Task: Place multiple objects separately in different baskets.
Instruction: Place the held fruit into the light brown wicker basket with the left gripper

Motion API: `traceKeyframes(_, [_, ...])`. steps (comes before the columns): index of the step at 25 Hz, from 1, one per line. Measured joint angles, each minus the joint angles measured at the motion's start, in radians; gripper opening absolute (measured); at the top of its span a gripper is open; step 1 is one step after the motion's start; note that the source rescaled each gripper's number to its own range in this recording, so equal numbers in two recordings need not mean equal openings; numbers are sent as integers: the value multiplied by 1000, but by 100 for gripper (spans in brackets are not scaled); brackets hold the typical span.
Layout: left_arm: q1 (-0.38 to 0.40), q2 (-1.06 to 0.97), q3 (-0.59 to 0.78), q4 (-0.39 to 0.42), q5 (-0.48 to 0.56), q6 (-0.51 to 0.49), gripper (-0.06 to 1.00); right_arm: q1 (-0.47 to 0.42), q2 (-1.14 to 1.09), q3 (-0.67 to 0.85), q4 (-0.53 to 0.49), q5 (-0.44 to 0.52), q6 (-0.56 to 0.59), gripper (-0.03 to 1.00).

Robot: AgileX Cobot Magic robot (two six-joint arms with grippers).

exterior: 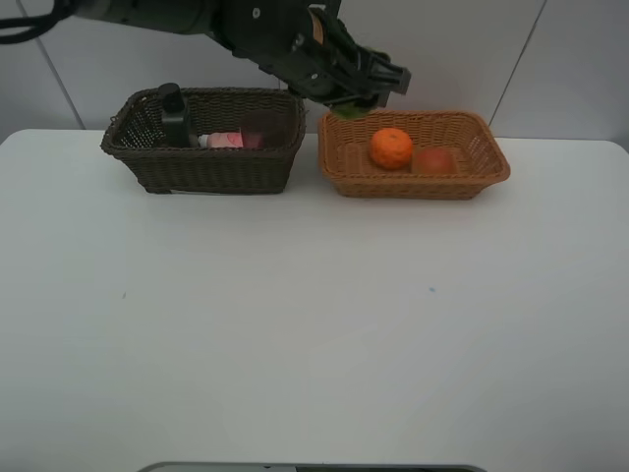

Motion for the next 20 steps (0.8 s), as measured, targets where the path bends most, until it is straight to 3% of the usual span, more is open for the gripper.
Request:
traceKeyframes(6, [17,127,0,59,-265,53,76,0,0,0,0,0,0,81])
traceKeyframes(9, [27,191,-4,59,-338,110,76,0,0,0,0,0,0,81])
traceKeyframes(20, [43,379,-186,50,-313,157,76,0,0,0,0,0,0,81])
